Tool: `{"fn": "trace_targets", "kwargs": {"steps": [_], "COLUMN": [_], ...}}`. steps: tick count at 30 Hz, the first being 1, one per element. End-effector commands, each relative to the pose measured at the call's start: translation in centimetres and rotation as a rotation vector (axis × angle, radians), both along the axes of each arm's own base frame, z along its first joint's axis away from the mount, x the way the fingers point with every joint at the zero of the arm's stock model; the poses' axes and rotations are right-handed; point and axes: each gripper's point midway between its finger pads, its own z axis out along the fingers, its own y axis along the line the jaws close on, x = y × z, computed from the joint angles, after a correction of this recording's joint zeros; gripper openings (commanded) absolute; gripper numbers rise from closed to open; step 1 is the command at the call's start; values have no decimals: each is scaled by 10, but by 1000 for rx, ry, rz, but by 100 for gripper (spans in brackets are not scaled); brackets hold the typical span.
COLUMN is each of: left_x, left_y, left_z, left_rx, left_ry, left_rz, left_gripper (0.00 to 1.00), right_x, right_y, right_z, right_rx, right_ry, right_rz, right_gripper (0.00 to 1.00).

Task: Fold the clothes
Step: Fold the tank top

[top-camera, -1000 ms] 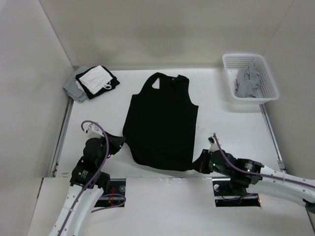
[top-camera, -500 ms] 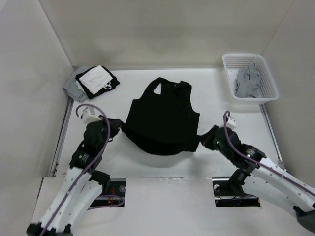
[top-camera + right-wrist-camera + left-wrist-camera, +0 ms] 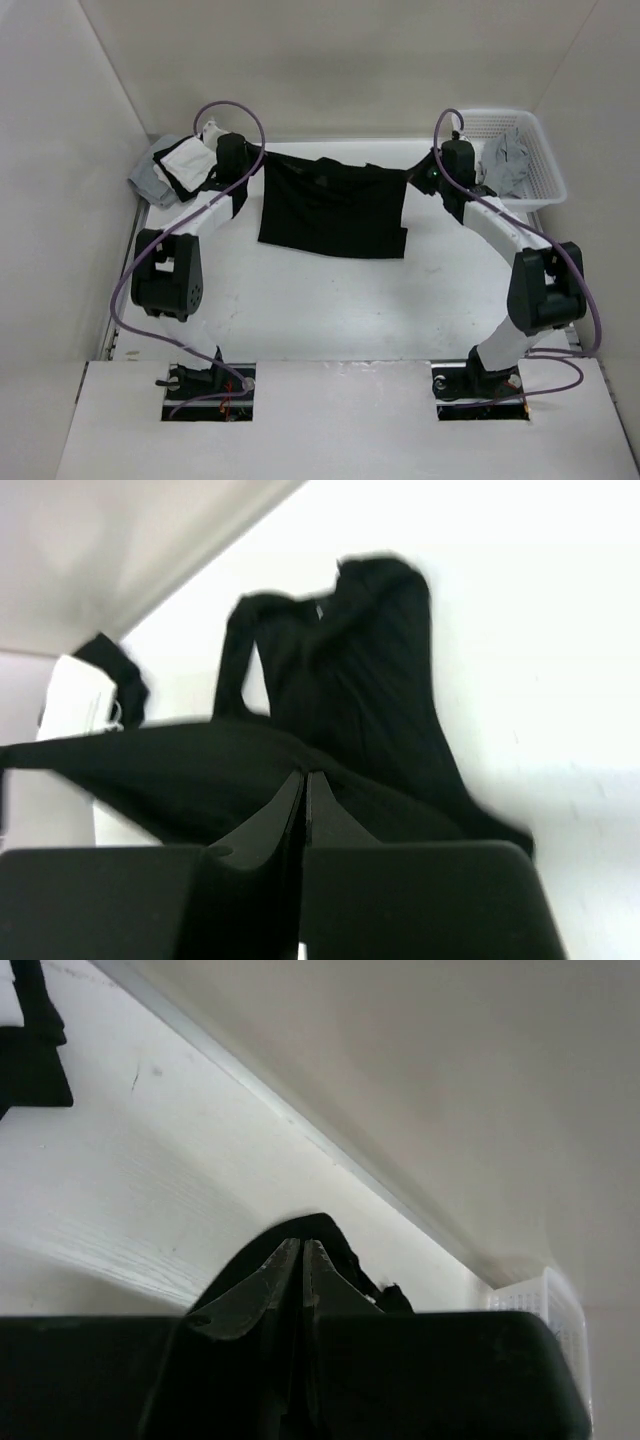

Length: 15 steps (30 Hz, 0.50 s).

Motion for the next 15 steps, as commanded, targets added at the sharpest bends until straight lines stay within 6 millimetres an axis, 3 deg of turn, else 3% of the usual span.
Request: {"fn": "trace_targets", "kwargs": {"steps": [1,4,8,13,15], "left_x": [20,25,53,102,116], "left_y": [8,18,22,12,7], "left_z": [32,43,41,17,4], "left_rx": [-90,-77,-73,-45,-39], "left_ry": [-83,-106,-83,-32,-6], "left_rz": [-35,-20,-38,-60,-67], "left_gripper": [4,5,5,8,17], "right_x": [21,30,60,103,117], "right_y": [9,10,15,11,2], "right_z": [41,53,57,37,27], "right_rx": [26,34,42,15,10], "right_ry": [-125,-150,-139,-74,-53], "right_rz": [67,55,62,36,1], "right_gripper": [0,1,1,2,8]}}
